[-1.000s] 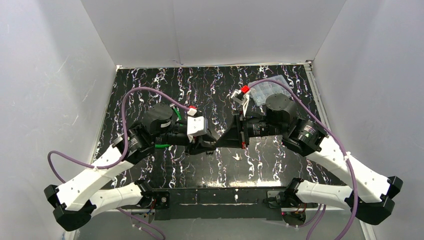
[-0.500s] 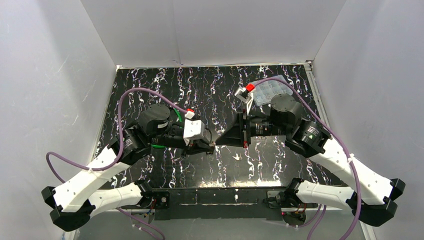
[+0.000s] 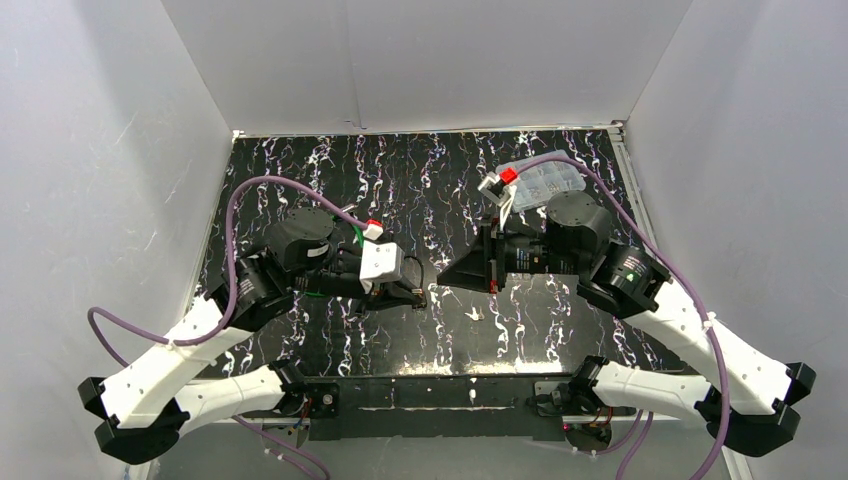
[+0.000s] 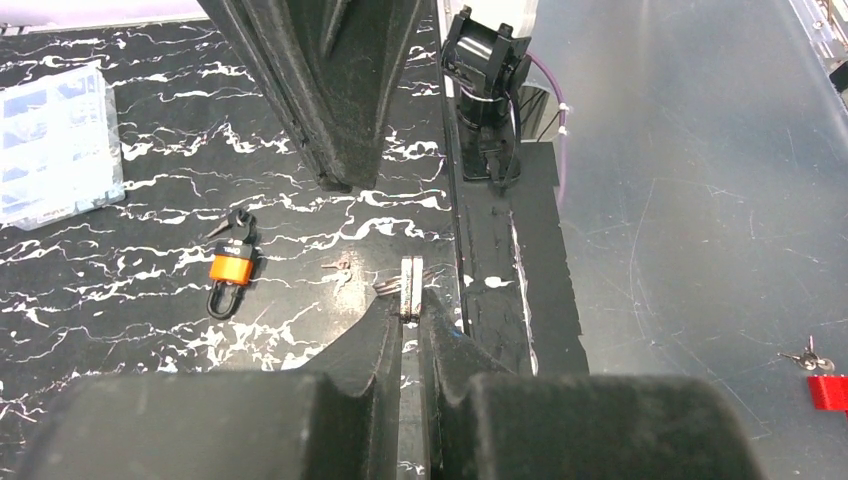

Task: Unlock with the key
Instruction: Pick up the key from the center of the board.

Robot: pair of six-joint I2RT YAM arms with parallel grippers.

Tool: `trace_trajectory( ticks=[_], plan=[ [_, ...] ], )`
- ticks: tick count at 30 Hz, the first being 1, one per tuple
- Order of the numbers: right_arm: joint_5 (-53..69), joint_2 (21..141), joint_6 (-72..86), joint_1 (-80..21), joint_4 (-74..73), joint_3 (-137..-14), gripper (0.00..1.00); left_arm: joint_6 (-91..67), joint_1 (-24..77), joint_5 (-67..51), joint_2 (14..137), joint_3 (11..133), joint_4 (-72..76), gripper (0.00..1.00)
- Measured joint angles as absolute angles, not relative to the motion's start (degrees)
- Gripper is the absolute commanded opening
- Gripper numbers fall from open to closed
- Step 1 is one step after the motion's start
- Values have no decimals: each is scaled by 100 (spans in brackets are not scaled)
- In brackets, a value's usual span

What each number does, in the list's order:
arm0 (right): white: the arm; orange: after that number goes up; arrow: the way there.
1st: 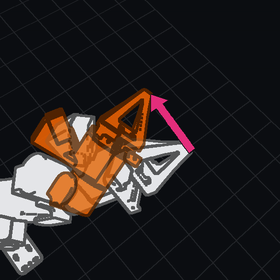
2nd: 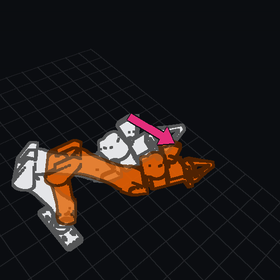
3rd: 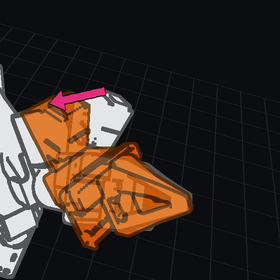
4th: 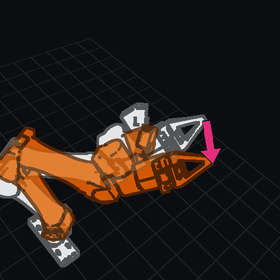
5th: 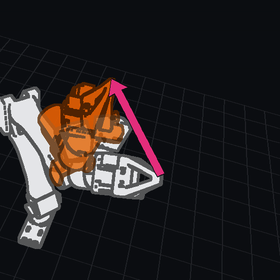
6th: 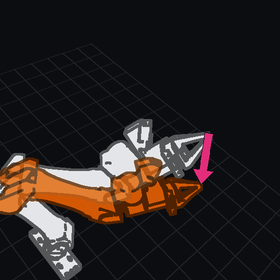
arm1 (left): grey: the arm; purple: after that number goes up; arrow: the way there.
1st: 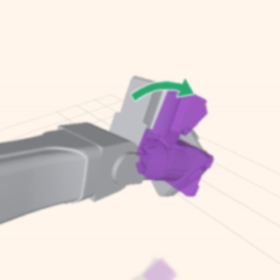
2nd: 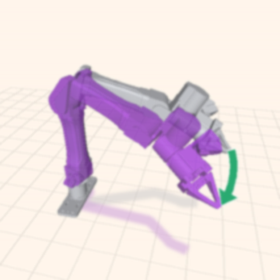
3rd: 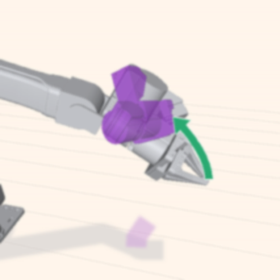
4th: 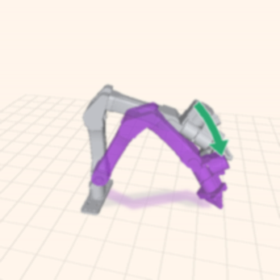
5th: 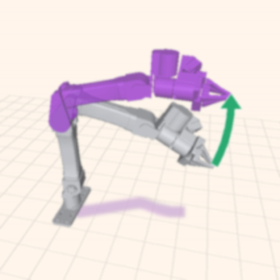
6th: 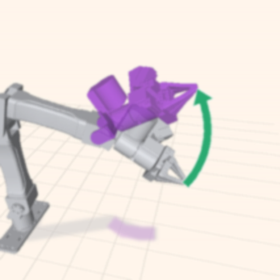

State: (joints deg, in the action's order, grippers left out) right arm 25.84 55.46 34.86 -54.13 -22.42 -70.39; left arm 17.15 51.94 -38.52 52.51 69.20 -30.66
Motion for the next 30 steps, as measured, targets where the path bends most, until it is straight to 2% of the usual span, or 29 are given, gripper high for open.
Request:
trace_trajectory(
  ticks=[3,5,8,12,18,22,26,28,30],
  plan=[
    [2467,5541,3375,-5414,-2389,-7029,57,1683,5194,-3830,5285,7028,-3152,0],
    [2329,5498,3255,-5461,-2387,-6965,67,1628,5194,-3831,5328,7097,-3182,0],
    [2078,5394,3070,-5658,-2385,-6848,71,1479,5196,-3811,5432,7155,-3214,0],
    [1781,5342,2766,-5915,-2336,-6844,71,1293,5196,-3817,5704,7248,-3344,0],
    [1487,5501,2338,-6101,-2343,-7058,62,1201,5199,-3851,5947,7293,-3493,0],
    [1393,5587,2226,-6185,-2341,-7067,48,1193,5199,-3886,5968,7385,-3571,0],
    [1367,5694,2213,-6248,-2324,-7067,44,1202,5197,-3938,5979,7563,-3684,0],
    [1379,5746,2209,-6273,-2267,-7067,37,1216,5196,-3942,5998,7607,-3750,0],
    [1412,5774,2208,-6304,-2255,-7067,22,1241,5194,-3944,6030,7630,-3836,0]
  ],
)
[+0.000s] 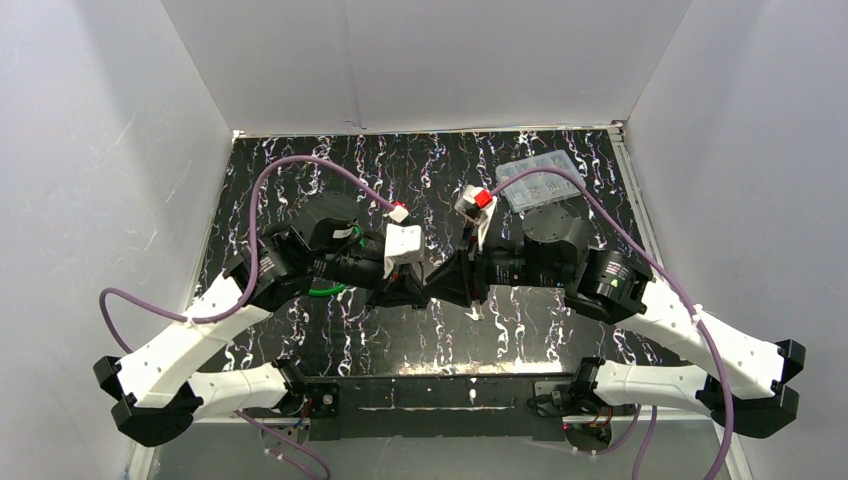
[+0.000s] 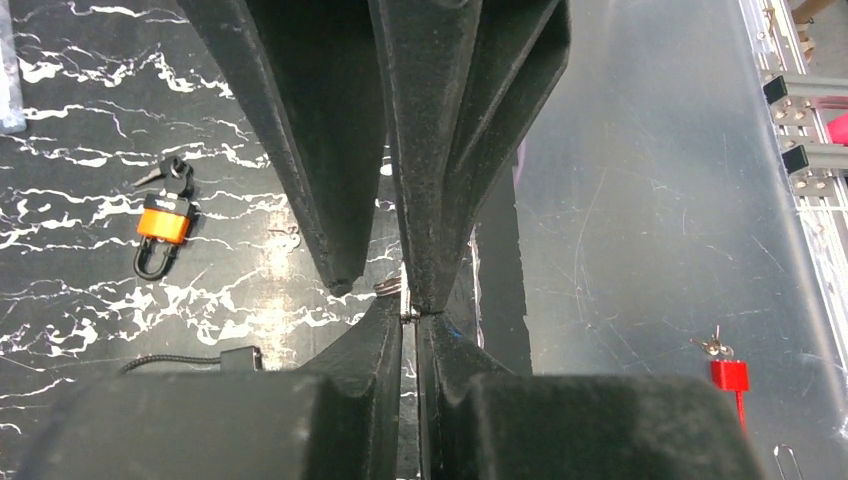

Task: Unlock with the key
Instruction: Pick up the key from the center of the board.

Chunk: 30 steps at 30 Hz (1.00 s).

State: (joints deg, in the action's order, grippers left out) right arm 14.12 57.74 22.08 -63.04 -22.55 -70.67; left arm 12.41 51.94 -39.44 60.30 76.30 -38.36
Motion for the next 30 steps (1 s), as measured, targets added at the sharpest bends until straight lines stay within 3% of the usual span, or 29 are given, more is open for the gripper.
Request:
trace_trajectory(
  ticks=[2,3,10,13,20,24,30],
  plan=[
    [1450,5782,2193,-6317,-2254,-7067,4,1263,5189,-3933,6075,7651,-3888,0],
    [1466,5781,2194,-6325,-2252,-7067,1,1271,5186,-3931,6100,7664,-3923,0],
    [1426,5711,2230,-6346,-2177,-7006,1,1325,5187,-3938,6156,7749,-4082,1],
    [1288,5442,2296,-6360,-1876,-6740,1,1345,5195,-3945,6171,7806,-4010,17],
    [839,4580,2578,-6333,-1556,-6057,1,1351,5221,-4107,6125,7826,-3953,25],
    [705,4413,2733,-6333,-1298,-5850,1,1357,5221,-4129,6091,7826,-3951,42],
    [635,4349,2900,-6333,-916,-5639,1,1253,5221,-4001,5969,7678,-3770,45]
  ],
)
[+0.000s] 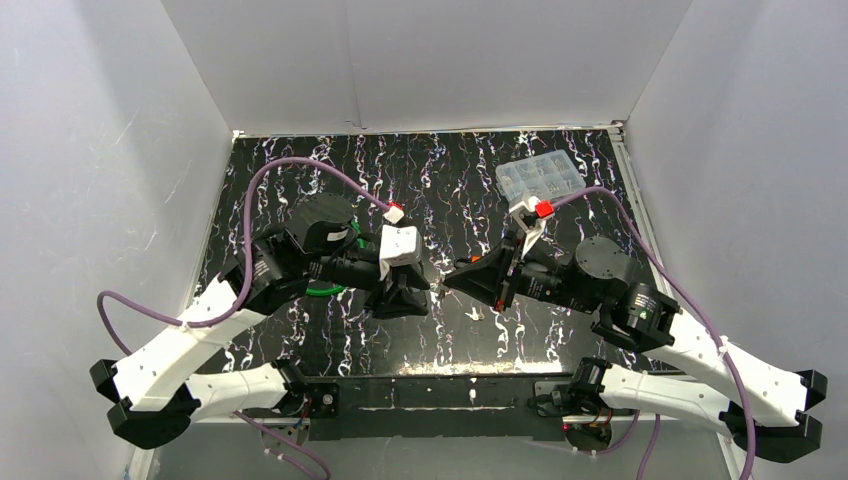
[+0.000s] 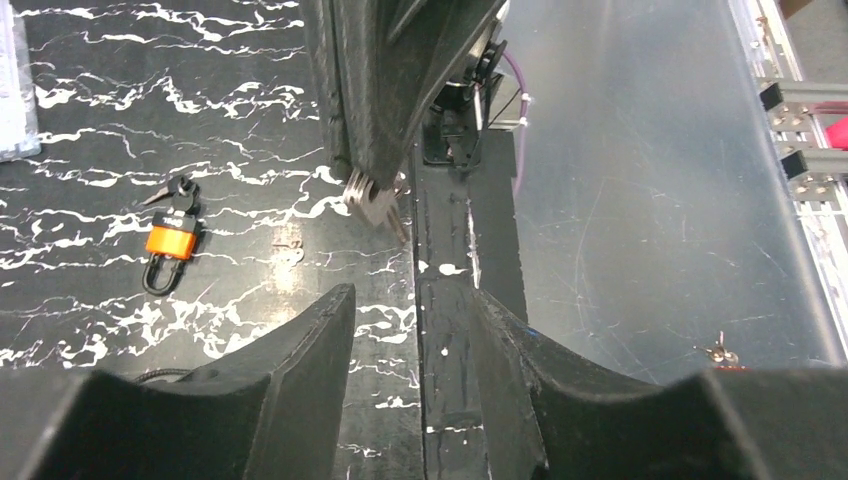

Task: Unlock with the key
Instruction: Pick up the key from the center of the board.

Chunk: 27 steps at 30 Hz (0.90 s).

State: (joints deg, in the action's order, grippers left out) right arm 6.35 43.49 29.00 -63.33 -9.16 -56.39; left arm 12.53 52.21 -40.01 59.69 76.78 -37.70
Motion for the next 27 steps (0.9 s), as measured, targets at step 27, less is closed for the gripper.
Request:
trace_trajectory(
  ticks=[27],
  plan=[
    [661,4443,2952,-6333,-106,-5634,1,581,5196,-3998,5964,7510,-2910,9]
  ],
)
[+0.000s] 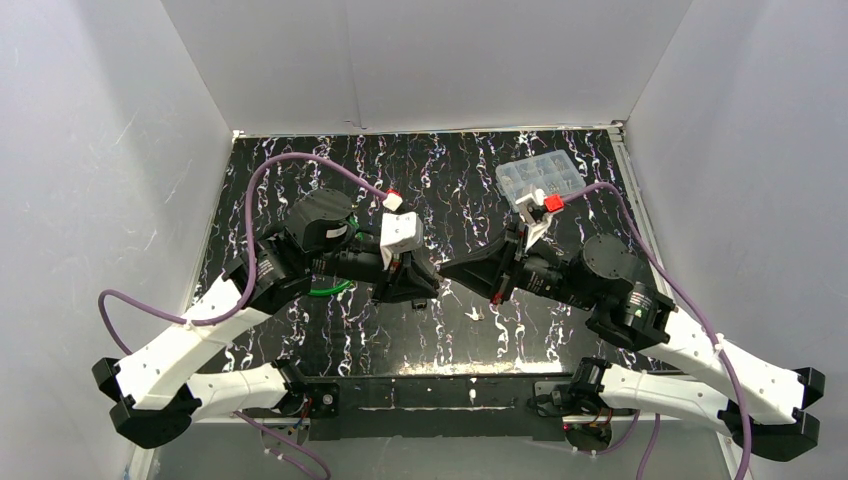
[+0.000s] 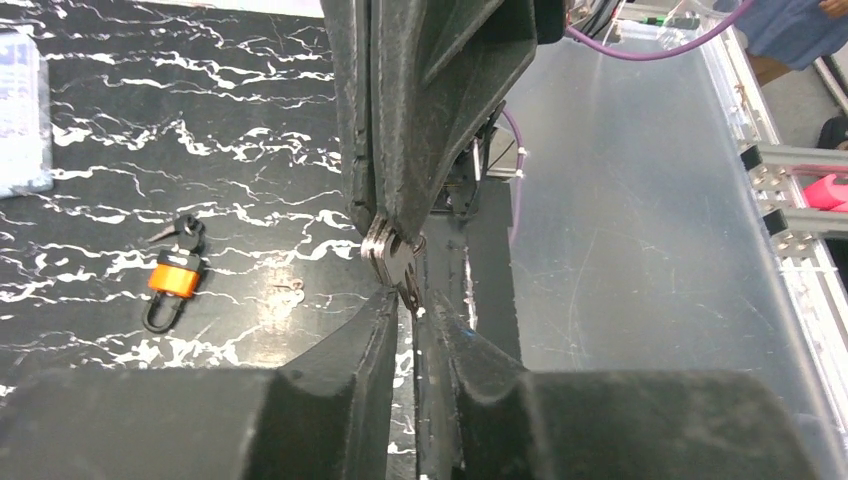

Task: Unlock with the key
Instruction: Pick up the key from the center of the board.

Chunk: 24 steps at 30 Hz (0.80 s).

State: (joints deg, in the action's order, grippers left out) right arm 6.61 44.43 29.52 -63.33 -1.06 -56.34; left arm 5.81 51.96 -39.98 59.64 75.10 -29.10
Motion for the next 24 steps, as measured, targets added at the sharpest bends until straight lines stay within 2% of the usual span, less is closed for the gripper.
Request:
trace_trajectory(
  ticks=[2,3,24],
  plan=[
    [657,4460,2947,-6333,-105,-5634,1,610,5196,-3980,5964,7527,-2908,0],
    [656,4459,2943,-6333,-102,-5634,1,633,5196,-3965,5964,7537,-2924,0],
    [746,4309,2723,-6333,-662,-5649,1,963,5196,-3811,5957,7596,-3310,0]
  ],
)
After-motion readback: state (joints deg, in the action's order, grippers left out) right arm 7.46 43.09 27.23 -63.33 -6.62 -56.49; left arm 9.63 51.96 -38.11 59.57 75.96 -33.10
